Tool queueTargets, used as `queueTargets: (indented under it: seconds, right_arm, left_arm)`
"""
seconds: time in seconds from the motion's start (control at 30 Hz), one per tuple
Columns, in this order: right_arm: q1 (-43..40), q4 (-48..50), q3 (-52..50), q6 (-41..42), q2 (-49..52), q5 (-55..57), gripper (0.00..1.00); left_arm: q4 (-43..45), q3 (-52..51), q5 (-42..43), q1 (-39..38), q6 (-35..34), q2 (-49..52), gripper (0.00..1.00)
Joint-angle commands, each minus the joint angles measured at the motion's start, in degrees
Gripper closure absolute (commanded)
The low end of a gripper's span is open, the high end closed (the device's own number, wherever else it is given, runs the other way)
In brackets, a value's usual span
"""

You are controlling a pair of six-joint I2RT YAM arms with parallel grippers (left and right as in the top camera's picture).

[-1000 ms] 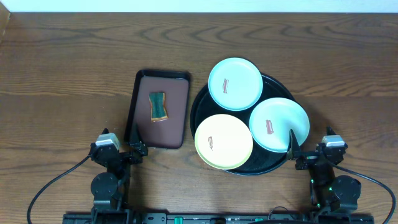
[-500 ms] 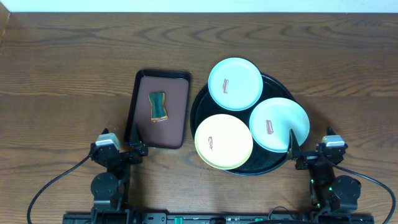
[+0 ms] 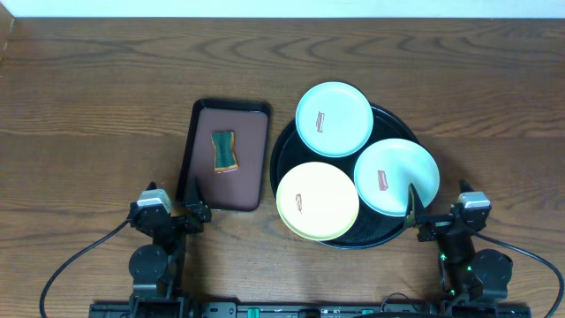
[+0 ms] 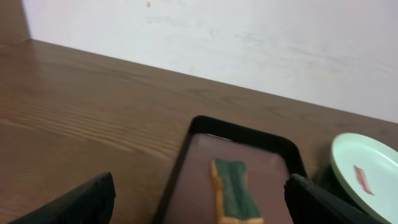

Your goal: Clean dirty plates on tray and stack at the side

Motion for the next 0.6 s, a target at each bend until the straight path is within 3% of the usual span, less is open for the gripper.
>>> queueTargets:
  seconds: [0.0,0.13,0.27,0.4,0.57]
  right_arm:
    - [-0.46,1.88,-0.28,5.57,0.04,-6.23,0.01]
    - [-0.46,2.80,3.10,5.57,0.24,-11.47,0.01]
    - [-0.46,0.68,12.76,5.55,4.44,-11.63,0.01]
    - [-0.46,-0.85,26.73,3.65,17.44,-13.49,0.01]
    - [-0.39,-13.07,44.59,3.67,38.47,-19.26,0.01]
  left_arm:
    - [-0.55,-0.79,5.53,0.24,-1.99,0.44,0.12]
    - [3.67,2.45,9.57,0.24,-4.42,0.63,0.12]
    - [0.13,11.93,9.60,0.24,-4.39,4.94,0.12]
    - [-9.31,27.89,9.60,0.24,-4.37,19.52,0.12]
    - [-22.53,46.27,9.60,0.22,-4.37,39.98,0.12]
